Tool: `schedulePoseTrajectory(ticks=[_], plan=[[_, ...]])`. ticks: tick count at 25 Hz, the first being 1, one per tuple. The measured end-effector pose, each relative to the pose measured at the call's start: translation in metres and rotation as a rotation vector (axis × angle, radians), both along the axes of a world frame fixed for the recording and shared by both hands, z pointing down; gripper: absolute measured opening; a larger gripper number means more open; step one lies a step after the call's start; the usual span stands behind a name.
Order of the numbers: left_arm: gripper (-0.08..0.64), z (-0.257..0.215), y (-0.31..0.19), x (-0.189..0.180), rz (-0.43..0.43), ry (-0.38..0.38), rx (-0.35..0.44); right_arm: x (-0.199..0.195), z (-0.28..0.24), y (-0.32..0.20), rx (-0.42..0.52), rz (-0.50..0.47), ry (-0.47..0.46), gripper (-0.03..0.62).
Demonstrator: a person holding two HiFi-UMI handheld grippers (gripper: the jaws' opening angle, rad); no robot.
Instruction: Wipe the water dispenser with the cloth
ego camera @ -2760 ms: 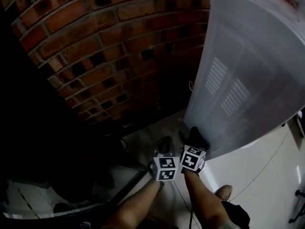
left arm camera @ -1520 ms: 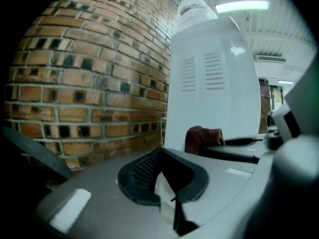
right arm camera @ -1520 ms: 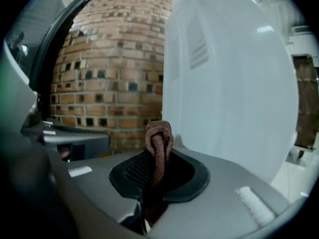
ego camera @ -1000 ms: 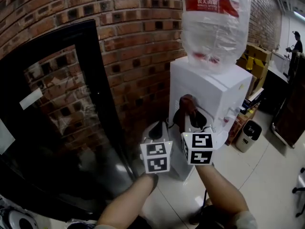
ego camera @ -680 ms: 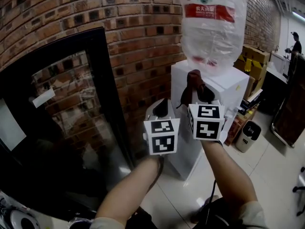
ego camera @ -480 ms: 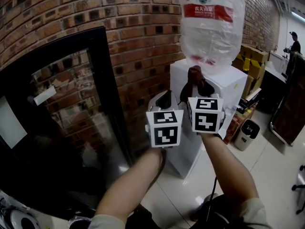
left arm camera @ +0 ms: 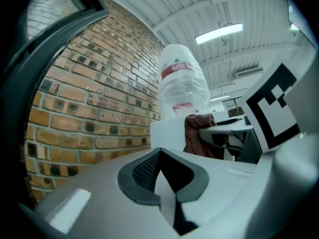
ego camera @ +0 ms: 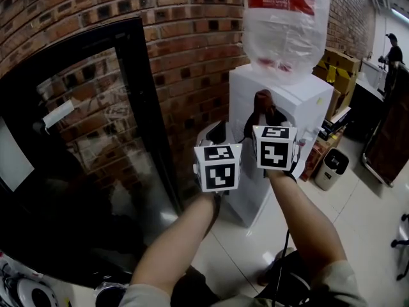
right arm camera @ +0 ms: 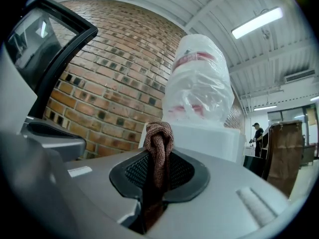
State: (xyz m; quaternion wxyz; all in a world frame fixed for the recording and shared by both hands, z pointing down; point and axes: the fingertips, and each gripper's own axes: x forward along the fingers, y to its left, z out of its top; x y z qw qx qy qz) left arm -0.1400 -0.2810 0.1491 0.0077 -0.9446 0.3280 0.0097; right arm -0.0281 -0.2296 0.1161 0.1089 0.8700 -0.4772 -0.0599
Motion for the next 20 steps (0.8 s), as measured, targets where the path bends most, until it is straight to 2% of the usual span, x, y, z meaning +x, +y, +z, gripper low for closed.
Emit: schedulePoseTrajectory(ticks=[7,20], plan=[[0.0,0.047,-0.006,-0.002,-0.009,-0.06,-0.031,0.006,0.056,-0.004,-0.058,0.028,-0.059,0.072],[0.0,0.148,-0.005,0.006,0.009,-0.097,-0.099,0.009,0.168,-0.008,-0.161,0.039,-0.143,0.072]])
